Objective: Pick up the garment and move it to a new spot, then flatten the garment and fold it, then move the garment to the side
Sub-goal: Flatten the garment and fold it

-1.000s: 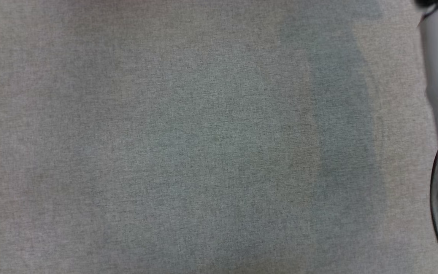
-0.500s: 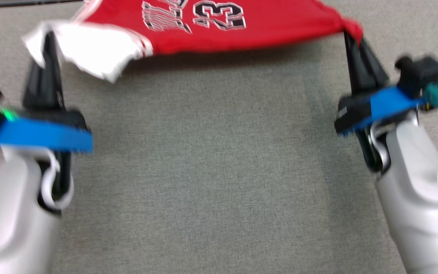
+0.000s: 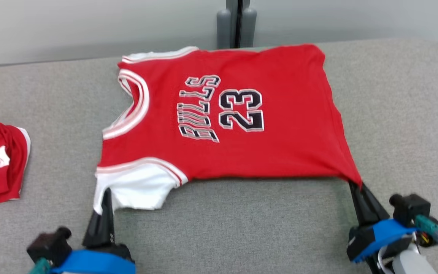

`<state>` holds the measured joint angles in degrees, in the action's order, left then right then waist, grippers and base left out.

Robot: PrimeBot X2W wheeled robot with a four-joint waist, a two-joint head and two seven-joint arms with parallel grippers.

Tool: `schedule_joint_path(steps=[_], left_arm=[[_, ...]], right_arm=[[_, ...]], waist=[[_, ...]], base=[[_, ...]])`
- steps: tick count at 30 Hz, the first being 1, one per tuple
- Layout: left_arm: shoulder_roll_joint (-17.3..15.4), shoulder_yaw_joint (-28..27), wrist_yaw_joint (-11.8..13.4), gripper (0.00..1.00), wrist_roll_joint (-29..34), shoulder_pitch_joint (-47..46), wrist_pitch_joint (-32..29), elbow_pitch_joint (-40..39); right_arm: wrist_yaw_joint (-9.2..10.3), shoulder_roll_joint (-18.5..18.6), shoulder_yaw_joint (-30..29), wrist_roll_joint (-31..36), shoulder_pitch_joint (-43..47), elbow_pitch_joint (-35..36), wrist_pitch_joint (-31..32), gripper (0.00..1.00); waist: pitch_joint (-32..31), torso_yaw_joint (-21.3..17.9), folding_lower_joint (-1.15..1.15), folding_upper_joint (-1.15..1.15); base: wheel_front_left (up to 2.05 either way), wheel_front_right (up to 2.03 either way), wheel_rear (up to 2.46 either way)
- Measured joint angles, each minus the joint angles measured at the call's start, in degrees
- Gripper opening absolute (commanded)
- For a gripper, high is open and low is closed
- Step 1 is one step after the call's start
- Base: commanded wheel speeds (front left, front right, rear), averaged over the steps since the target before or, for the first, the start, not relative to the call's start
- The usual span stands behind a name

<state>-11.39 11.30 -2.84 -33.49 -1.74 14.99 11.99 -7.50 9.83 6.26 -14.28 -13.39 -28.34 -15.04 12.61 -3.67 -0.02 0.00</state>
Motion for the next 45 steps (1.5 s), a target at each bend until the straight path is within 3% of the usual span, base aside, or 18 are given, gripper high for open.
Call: schedule_joint_path(steps=[9, 20, 30, 45], left_arm=[[1.42, 0.62, 1.37, 0.0, 0.91, 9.79, -0.18, -3.87], [0.99, 2.71, 1.78, 0.0, 2.33, 10.7, -1.47, -5.83], [-1.37, 2.92, 0.76, 0.0, 3.02, 6.76, -2.85, -4.91], [-5.32, 4.78, -2.54, 0.0, 4.86, -7.66, -4.64, 2.18]], right_arm=[[0.0, 0.46, -2.92, 0.04, 11.4, 7.32, 3.78, 0.0], [0.0, -1.24, -5.53, 0.64, 16.47, 16.01, 9.83, 0.0], [0.0, -0.69, -4.53, 0.44, 15.14, 17.22, 12.84, 0.0], [0.0, 0.9, -1.87, -0.63, 4.19, 13.02, 17.05, 0.0]], waist=[[-4.41, 0.31, 0.0, 0.0], [-5.46, 0.63, 0.01, 0.0], [-4.83, 0.0, 0.02, 0.0], [0.54, -0.81, 0.03, 0.0]], base=[[0.0, 0.0, 0.0], [0.0, 0.0, 0.0], [0.0, 0.0, 0.0], [0.0, 0.0, 0.0]])
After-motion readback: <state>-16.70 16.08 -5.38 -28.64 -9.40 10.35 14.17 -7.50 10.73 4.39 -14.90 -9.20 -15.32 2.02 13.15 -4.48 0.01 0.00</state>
